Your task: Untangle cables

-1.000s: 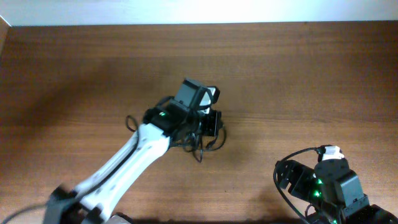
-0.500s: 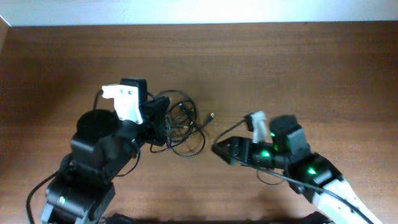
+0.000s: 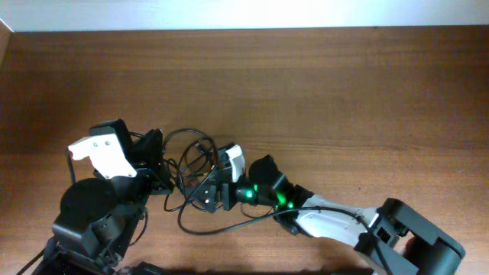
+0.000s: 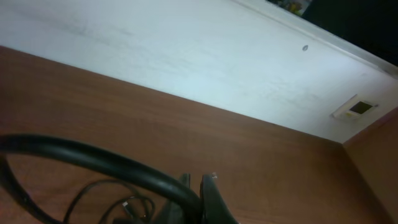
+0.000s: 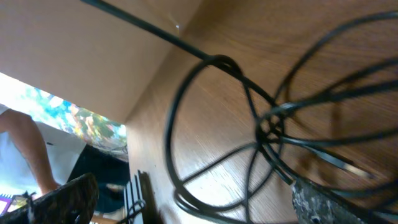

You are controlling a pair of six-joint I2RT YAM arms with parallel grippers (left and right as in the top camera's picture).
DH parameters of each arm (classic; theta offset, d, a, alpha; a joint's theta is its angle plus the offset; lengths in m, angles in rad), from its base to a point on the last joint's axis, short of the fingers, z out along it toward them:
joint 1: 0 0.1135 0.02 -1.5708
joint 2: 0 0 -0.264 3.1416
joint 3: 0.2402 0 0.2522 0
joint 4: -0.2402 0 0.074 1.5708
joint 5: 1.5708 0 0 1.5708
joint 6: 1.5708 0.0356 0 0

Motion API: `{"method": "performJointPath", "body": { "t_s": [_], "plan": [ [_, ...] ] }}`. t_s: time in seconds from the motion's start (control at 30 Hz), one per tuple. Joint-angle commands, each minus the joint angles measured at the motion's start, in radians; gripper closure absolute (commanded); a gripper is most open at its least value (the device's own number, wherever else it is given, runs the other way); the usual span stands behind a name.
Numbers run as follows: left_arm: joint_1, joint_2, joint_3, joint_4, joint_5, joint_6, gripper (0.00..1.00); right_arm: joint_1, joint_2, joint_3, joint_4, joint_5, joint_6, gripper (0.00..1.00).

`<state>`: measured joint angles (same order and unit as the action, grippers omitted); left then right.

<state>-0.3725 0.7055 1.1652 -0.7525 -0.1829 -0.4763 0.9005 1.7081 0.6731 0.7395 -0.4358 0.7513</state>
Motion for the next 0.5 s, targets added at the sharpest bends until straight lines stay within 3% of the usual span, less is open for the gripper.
{"method": "performJointPath", "body": {
  "t_s": [0.0, 0.1, 0.13, 0.17, 0.2, 0.23, 0.3, 0.4, 0.47],
  "plan": [
    [0.002, -0.008, 0.015, 0.008, -0.016, -0.01, 1.0, 0.073, 0.015, 0.026, 0.016, 0.164, -0.042, 0.0],
    [0.002, -0.008, 0.015, 0.009, -0.013, -0.078, 1.0, 0.141, 0.017, 0.032, 0.004, 0.38, -0.057, 0.01],
    [0.002, -0.008, 0.015, 0.009, -0.01, -0.113, 1.0, 0.163, 0.028, 0.045, -0.029, 0.432, -0.135, 0.12],
    [0.002, -0.008, 0.015, 0.01, 0.01, -0.115, 1.0, 0.167, 0.038, 0.054, -0.049, 0.449, -0.154, 0.15],
    [0.002, -0.008, 0.015, 0.009, 0.048, -0.114, 1.0, 0.166, 0.059, 0.066, -0.07, 0.449, -0.178, 0.27],
    [0.002, -0.008, 0.015, 0.006, 0.071, -0.114, 1.0, 0.161, 0.065, 0.069, -0.079, 0.457, -0.205, 0.56],
    [0.002, -0.008, 0.015, -0.014, 0.074, -0.114, 1.0, 0.123, 0.061, 0.069, -0.12, 0.475, -0.298, 0.96],
    [0.003, -0.022, 0.015, -0.065, 0.069, -0.036, 1.0, -0.015, -0.027, 0.069, -0.348, 0.475, -0.303, 0.96],
    [0.003, -0.041, 0.015, -0.147, -0.022, -0.019, 1.0, -0.181, -0.165, 0.069, -0.585, 0.474, -0.318, 0.96]
  ]
}}
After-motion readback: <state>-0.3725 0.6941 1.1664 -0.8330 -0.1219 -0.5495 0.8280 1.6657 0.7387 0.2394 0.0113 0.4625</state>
